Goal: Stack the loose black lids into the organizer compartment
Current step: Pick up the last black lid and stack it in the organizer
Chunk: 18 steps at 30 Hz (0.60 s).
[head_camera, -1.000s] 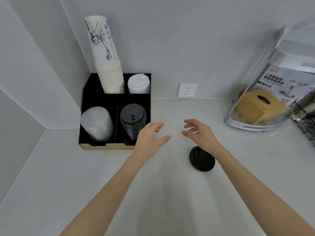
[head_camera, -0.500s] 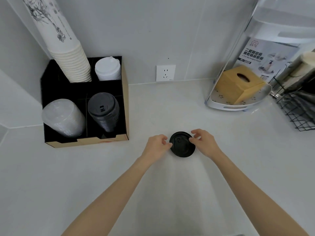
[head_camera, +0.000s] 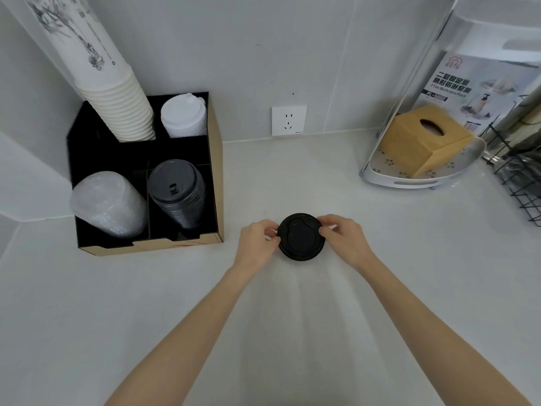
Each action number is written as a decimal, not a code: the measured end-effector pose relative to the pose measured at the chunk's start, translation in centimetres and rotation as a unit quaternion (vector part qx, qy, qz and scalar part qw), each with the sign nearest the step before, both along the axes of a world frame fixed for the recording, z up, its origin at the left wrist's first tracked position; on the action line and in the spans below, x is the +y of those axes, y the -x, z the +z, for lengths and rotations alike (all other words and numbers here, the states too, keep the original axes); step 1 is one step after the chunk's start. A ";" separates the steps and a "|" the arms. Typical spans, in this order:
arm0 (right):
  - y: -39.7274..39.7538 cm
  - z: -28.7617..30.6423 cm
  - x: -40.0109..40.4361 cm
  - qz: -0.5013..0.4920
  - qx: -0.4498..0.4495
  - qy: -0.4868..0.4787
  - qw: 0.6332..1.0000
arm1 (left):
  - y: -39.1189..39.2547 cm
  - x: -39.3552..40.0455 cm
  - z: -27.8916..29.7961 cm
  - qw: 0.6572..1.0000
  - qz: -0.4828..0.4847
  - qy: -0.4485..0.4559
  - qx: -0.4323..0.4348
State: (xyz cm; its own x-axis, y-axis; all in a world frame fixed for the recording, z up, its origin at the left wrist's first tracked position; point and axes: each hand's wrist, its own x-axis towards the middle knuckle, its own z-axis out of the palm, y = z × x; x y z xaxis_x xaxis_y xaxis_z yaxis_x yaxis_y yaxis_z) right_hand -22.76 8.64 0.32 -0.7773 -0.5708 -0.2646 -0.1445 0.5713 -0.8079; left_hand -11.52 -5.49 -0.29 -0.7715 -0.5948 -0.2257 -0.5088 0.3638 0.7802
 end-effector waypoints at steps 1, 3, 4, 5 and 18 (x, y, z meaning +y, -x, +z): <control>-0.2 0.3 -0.4 0.007 0.001 0.018 1.000 | -0.2 -0.5 0.2 1.000 0.009 0.005 0.010; -0.5 0.7 -1.1 0.022 0.016 0.048 0.998 | -0.8 -1.3 0.6 0.999 0.024 0.009 0.032; -0.6 0.7 -1.4 0.031 0.024 0.059 0.997 | -1.1 -1.7 0.8 0.999 0.029 0.012 0.043; -0.8 0.8 -1.6 0.042 0.032 0.069 0.996 | -1.5 -2.0 0.9 0.998 0.032 0.015 0.052; -4.4 -2.4 0.0 0.120 0.113 0.032 0.986 | -6.0 -1.6 -1.9 0.989 -0.069 0.121 0.056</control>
State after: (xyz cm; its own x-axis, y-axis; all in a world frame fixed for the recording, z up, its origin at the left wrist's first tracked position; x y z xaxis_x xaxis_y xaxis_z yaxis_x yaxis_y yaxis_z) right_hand -18.32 8.65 -2.07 -0.6529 -0.7553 -0.0569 -0.4498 0.4470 -0.7732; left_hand -5.52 -7.12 -2.19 -0.8614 -0.5079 0.0024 -0.3558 0.6068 0.7108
